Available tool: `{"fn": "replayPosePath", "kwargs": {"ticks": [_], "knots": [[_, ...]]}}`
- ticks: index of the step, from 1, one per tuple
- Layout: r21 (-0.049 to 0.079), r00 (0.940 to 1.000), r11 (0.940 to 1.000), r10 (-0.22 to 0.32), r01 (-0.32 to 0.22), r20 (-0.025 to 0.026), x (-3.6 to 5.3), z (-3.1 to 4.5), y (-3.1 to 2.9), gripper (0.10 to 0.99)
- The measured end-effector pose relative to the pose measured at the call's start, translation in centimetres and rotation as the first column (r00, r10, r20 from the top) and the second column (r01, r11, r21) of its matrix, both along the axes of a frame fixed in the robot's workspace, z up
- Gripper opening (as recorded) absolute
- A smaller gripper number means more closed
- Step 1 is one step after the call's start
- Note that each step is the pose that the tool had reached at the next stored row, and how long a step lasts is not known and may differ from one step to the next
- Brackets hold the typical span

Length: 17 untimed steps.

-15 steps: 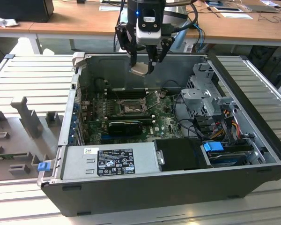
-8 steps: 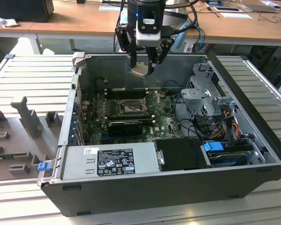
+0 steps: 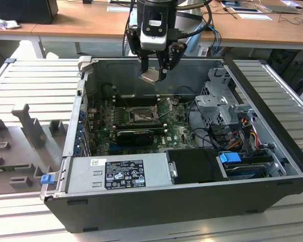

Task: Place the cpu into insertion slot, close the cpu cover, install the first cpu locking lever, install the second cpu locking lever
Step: 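Place the cpu into insertion slot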

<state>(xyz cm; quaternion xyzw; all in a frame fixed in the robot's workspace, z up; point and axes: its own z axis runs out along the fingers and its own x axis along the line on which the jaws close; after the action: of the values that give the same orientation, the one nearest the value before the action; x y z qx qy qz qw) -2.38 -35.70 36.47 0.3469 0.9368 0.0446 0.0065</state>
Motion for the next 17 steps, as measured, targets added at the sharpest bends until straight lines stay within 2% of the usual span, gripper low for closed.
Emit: {"fn": "replayPosePath", "kwargs": {"ticks": [3,12,17], "knots": [[0.000,1.0000,1.0000,-0.010,0.010,0.0001,-0.42,-0.02,0.00,0.529],[0.000,0.9999,0.9999,-0.017,0.017,0.0000,-0.43,-0.30,0.00,0.529],[-0.001,0.9978,0.9978,-0.066,0.066,0.0002,-0.43,-0.36,0.00,0.529]]}}
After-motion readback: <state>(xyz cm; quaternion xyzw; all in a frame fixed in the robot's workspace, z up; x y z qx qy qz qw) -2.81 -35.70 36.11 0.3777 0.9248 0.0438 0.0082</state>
